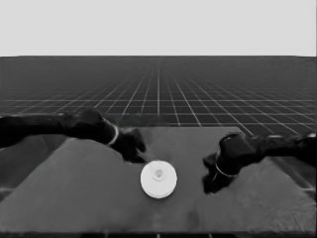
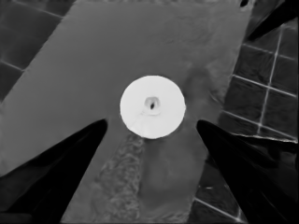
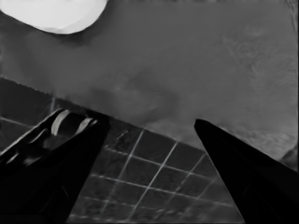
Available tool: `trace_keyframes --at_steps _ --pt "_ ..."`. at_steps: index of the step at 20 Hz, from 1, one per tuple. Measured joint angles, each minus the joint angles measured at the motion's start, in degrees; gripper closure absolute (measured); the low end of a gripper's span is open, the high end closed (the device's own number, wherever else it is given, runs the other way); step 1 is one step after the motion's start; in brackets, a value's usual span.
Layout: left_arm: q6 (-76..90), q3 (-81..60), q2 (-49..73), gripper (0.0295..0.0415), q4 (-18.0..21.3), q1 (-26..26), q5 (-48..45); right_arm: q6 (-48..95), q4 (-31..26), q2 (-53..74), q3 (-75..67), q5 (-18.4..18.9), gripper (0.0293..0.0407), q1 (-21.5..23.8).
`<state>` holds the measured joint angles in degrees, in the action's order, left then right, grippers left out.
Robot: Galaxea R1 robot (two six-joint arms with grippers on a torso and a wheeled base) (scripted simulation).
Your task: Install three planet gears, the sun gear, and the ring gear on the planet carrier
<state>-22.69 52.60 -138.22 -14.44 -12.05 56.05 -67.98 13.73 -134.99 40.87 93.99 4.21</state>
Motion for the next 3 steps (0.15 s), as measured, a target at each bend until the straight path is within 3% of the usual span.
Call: trace_keyframes --at_steps 1,3 --pt "17.6 -11.6 16.2 0.0310 -1.4 -3.2 -7.1 -6.7 -4.2 -7.8 11.6 -2.0 0.0311 1.7" --pt "34.1 -22.8 30.6 0.0323 -2.7 -6.0 -13.8 -10.4 -7.4 -13.9 24.3 -3.9 0.0314 2.1"
